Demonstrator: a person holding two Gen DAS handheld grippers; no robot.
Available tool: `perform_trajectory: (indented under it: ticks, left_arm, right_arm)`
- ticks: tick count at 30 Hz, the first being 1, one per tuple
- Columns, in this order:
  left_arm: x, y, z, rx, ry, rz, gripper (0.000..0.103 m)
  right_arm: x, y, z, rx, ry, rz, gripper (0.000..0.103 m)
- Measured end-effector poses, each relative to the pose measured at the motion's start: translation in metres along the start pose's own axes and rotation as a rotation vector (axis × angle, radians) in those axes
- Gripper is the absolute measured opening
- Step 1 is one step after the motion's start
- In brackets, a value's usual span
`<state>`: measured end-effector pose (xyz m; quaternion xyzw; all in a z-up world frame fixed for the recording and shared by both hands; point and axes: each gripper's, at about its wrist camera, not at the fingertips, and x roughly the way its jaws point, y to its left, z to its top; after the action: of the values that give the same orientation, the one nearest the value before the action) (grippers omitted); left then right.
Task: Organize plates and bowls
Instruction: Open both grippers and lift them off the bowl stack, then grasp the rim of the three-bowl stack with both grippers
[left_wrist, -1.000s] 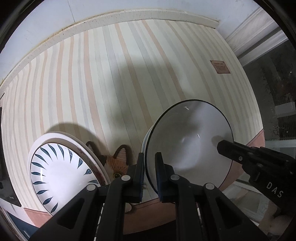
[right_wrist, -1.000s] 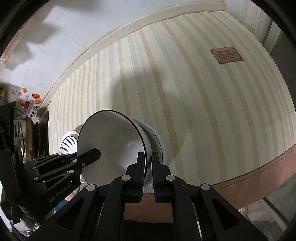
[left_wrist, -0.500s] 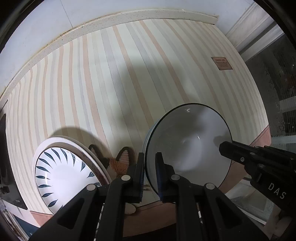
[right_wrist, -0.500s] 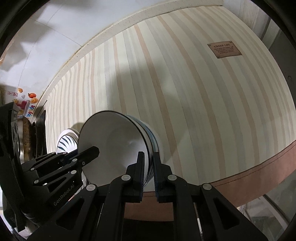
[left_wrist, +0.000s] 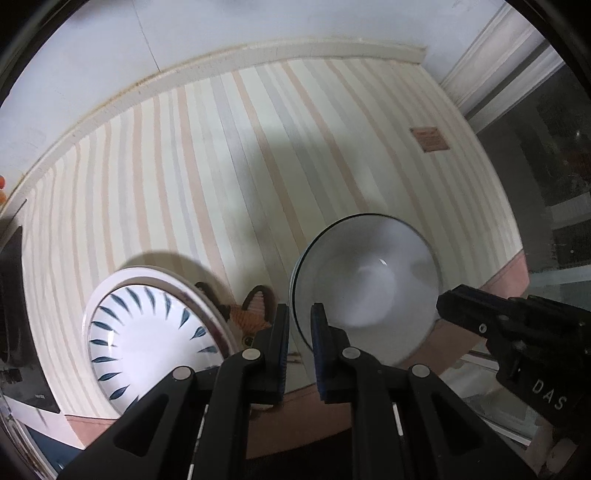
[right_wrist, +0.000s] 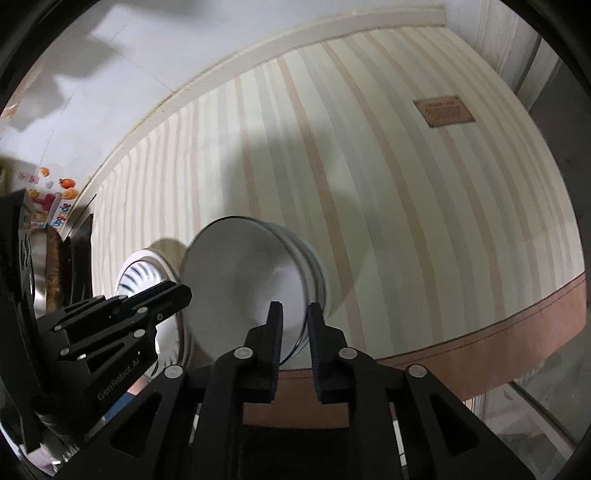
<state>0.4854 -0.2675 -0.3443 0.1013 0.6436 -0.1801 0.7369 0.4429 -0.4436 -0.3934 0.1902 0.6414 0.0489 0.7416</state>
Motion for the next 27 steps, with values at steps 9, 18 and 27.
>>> perform_trajectory:
  ticks: [9,18,27]
  left_arm:
    - [-0.072,0.001,-0.023,0.027,-0.113,-0.008,0.033]
    - [-0.119,-0.001,-0.039,0.053,-0.173,-0.023,0.078]
    - [-0.138,0.0,-0.05,0.038,-0.19,-0.039,0.088]
  right_arm:
    - [-0.076,0.041,-0.041,-0.086,-0.147,-0.027,0.062]
    - [-0.118,0.058,-0.074,-0.096,-0.204,-0.063,0.088]
    - [-0.148,0.058,-0.093,-0.083,-0.247,-0.1,0.093]
